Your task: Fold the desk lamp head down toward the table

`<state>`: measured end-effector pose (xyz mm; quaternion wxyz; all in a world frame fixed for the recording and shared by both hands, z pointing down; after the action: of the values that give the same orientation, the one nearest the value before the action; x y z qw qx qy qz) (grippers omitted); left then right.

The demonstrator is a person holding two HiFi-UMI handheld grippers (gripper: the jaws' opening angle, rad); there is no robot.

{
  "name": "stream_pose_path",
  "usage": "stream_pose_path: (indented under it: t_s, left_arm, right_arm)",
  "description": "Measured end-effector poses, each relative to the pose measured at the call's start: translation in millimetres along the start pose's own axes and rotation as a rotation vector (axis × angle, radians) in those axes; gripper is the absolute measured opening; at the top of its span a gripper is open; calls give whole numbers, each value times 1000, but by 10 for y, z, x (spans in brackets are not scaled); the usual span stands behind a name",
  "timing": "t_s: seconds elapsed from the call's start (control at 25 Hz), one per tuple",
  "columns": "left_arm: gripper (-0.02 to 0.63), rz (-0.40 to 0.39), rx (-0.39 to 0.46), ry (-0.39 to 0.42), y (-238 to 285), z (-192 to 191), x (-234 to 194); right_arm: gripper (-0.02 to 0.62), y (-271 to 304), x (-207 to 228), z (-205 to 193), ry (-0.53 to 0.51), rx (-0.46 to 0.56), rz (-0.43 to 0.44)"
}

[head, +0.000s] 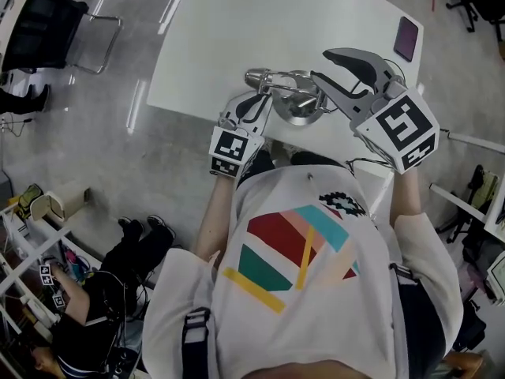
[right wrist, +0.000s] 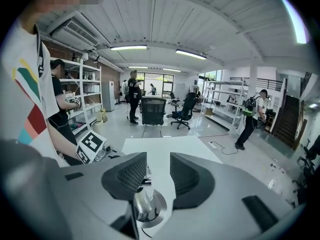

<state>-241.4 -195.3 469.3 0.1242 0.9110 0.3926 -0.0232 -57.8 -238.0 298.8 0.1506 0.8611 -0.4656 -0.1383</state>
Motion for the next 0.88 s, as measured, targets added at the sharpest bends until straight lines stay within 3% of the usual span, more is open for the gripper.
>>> stream_pose_path:
  t_s: [0.12, 0.44, 0.64, 0.76, 0.88]
  left_arm:
    - [66, -4, 11, 50, -6, 5, 29]
    - [72, 16, 29, 26, -22, 7, -2]
    - [206, 94, 122, -120, -73, -15, -67]
    - [247, 142, 138, -145, -141, -4, -104]
    - [247, 180, 157, -146, -218, 92, -166]
  right_arm:
    - [152, -25, 7, -4, -3, -6, -6]
    - [153, -27, 75, -18, 2, 0, -23]
    - [153, -37, 110, -54, 11, 13, -13]
    - [153, -29, 92, -58, 12, 28, -1]
    - [153, -15, 97, -63, 30, 61, 5]
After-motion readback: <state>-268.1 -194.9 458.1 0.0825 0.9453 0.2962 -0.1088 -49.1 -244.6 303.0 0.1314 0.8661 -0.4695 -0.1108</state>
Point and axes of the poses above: the fingertips, and each gripper's own axes: y forward along the fingers, x to its right, z out of its top, the point moved 9 cm from there along -y, backward along the fingers, and after that the axes turned 10 degrees about x, right-handed, at the moved point
